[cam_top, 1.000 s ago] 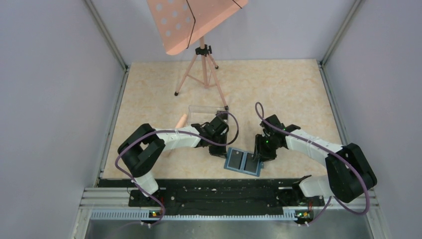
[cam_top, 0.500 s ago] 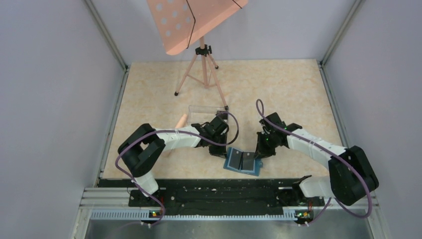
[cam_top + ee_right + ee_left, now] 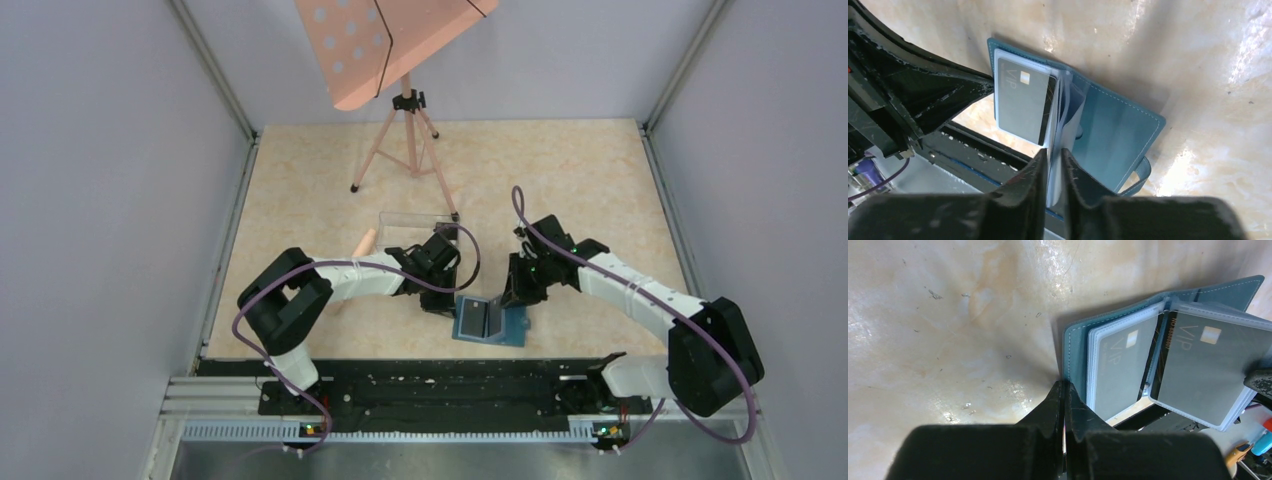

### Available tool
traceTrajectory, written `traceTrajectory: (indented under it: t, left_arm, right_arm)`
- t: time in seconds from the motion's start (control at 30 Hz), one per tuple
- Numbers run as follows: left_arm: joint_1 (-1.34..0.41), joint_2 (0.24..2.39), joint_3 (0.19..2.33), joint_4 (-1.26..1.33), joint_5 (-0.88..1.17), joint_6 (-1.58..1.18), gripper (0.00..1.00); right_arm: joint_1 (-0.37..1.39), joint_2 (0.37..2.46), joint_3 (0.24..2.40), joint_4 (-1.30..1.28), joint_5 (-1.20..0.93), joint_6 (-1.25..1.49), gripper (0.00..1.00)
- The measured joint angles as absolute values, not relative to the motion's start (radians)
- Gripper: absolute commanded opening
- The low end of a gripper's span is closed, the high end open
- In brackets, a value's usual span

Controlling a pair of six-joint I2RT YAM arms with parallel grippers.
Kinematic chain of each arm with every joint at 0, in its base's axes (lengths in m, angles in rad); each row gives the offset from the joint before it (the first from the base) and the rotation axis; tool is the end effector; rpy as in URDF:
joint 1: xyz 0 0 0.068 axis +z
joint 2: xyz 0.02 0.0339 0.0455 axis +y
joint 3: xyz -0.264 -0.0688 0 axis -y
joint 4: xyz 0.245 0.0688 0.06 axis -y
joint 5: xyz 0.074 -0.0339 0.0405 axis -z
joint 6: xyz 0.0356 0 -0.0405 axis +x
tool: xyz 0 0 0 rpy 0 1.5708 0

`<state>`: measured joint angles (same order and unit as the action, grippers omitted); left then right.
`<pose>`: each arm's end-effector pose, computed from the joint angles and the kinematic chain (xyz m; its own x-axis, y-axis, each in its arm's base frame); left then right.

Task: Put the credit cards into the card holder
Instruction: Close the card holder at the center of the board.

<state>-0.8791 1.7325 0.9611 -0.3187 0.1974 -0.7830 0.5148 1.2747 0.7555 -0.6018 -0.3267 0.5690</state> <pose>0.2053 -0.2589 0.1497 -0.9744 0.0921 -0.2051 0.1773 0.8755 -0.4494 0.1966 0.1243 0.1995 -0.9770 0.0336 -0.2106 -0.0728 0.8755 0.4777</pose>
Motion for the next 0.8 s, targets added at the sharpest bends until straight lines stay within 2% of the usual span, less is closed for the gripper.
traceTrajectory:
  t: [0.17, 0.47, 0.6, 0.8]
  left_arm:
    - [-0.879, 1.732, 0.961, -0.319, 0.197, -0.783, 0.00]
    - [-0.879, 1.733, 0.962, -0.319, 0.197, -0.783, 0.00]
    - [-0.879, 1.733, 0.962, -0.319, 0.197, -0.783, 0.00]
    - [-0.879, 1.733, 0.962, -0.319, 0.197, -0.783, 0.00]
  right_arm:
    - [0.517, 1.282, 0.756, -0.622, -0.307, 0.558, 0.36]
    - [0.576, 1.316, 0.802, -0.667, -0.247, 0.540, 0.55]
    - [0.612, 1.344, 0.833, -0.681, -0.223, 0.530, 0.60]
    - [0.625, 1.359, 0.840, -0.673, -0.234, 0.524, 0.57]
